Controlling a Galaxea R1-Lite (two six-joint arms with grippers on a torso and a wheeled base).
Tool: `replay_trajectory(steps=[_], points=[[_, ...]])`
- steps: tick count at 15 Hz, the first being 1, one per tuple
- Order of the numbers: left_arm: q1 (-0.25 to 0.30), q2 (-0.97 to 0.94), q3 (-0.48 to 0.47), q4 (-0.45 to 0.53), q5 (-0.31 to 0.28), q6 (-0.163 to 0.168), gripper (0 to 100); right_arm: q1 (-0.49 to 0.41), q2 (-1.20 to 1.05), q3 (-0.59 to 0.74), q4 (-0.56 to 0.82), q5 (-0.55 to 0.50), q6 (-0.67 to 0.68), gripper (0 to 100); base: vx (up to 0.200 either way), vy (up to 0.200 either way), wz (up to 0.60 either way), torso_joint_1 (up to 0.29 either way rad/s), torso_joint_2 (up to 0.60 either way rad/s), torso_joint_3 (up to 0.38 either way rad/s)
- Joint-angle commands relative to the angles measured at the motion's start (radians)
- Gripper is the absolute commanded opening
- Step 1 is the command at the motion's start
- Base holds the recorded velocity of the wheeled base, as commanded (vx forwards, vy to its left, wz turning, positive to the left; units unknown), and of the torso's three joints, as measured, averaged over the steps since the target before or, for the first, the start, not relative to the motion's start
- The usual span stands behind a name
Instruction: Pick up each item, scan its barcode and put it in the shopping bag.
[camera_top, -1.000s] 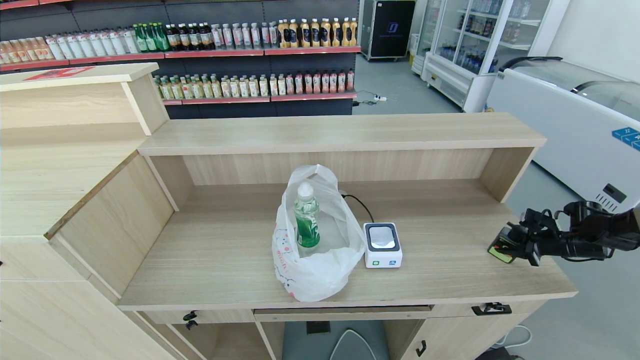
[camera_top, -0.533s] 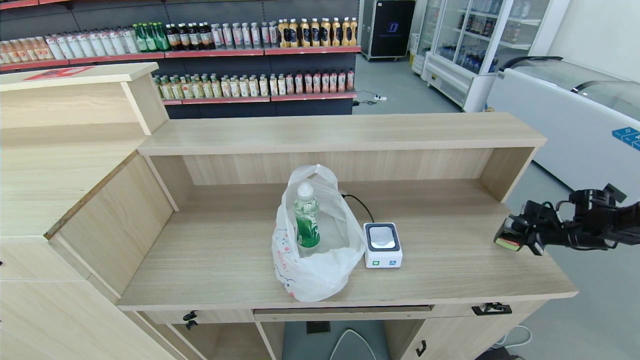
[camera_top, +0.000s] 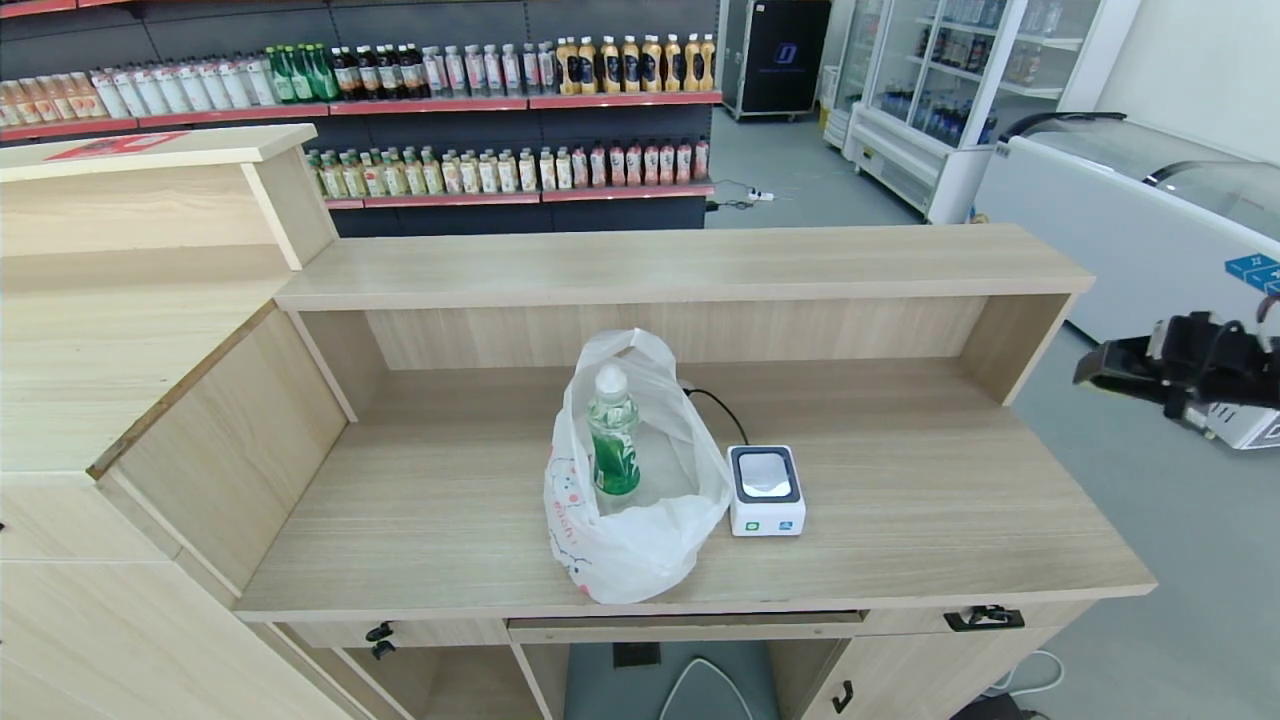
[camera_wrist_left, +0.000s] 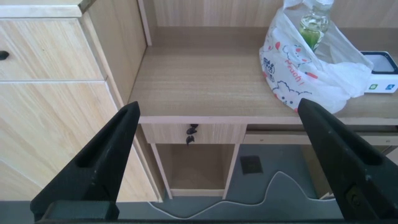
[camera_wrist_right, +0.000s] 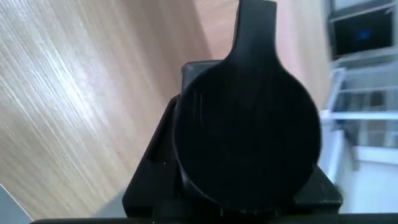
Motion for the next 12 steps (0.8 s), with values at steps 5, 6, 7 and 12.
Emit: replay_trajectory(steps=[5,6,7,12], points=[[0.000,0.000,0.000,0.000,0.001,-0.001,100,0.030,-0.792,0.620,-0.008,0.200,-0.791,0,0.000,0.000,0.00,0.000,0.00,0.000],[0.000,0.000,0.000,0.000,0.001,-0.001,100,0.098,-0.832,0.660,-0.010,0.234,-0.898,0,0.000,0.000,0.00,0.000,0.00,0.000],[0.000,0.000,0.000,0.000,0.001,-0.001,100,0.144,-0.851,0.673,-0.011,0.243,-0.953,0,0.000,0.000,0.00,0.000,0.00,0.000],[0.000,0.000,0.000,0.001,0.001,-0.001,100,0.530,-0.990,0.717,-0.079,0.242,-1.248,0,0.000,0.000,0.00,0.000,0.00,0.000]])
